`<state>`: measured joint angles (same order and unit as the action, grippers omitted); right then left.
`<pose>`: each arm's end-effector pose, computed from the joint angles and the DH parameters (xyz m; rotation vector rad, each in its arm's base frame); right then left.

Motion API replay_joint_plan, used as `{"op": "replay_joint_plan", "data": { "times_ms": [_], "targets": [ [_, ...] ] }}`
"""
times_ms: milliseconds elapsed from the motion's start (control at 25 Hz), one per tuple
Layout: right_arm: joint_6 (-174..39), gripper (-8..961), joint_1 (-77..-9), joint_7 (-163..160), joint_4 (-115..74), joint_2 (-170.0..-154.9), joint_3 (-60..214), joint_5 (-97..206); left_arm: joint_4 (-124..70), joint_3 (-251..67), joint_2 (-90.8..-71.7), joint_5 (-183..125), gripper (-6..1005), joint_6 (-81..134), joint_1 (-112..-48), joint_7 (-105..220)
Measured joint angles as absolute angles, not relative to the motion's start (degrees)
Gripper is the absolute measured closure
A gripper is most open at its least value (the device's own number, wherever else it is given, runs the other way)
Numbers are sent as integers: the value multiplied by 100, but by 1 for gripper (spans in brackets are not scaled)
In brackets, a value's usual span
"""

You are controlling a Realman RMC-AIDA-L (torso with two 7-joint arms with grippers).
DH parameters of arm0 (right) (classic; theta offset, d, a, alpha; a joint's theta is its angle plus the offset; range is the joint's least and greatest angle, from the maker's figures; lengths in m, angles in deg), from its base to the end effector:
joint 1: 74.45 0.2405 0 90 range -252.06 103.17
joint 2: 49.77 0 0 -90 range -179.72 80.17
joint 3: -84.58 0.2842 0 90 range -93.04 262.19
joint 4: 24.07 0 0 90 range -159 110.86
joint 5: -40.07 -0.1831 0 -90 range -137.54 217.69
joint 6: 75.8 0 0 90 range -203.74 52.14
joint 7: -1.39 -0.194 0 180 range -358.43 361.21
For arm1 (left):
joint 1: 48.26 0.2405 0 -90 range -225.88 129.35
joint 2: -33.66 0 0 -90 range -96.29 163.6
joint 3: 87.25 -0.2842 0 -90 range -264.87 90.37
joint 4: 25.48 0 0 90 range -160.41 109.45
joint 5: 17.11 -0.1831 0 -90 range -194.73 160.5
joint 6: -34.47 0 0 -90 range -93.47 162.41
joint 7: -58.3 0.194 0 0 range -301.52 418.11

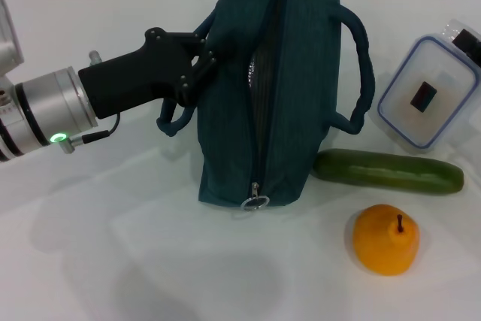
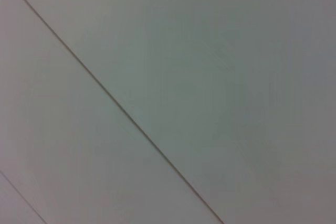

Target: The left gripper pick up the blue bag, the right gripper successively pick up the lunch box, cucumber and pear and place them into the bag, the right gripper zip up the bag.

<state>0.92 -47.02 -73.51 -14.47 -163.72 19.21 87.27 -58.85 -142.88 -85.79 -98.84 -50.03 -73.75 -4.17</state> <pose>0.2791 0.3783 -0.0098 -1.9215 1.1334 1.3049 -0.2133 0.3439 -0.0459 -2.4738 -0.3529 -1.0444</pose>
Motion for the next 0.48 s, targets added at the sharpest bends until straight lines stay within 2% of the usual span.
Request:
{"op": "replay_joint_plan", "data": {
  "times_ms": [480],
  "targets": [
    [220, 812, -4843, -7553, -1359, -16301, 1921, 8727, -5880, -14303, -8578, -9884, 961, -5021, -7376, -411]
  ]
}}
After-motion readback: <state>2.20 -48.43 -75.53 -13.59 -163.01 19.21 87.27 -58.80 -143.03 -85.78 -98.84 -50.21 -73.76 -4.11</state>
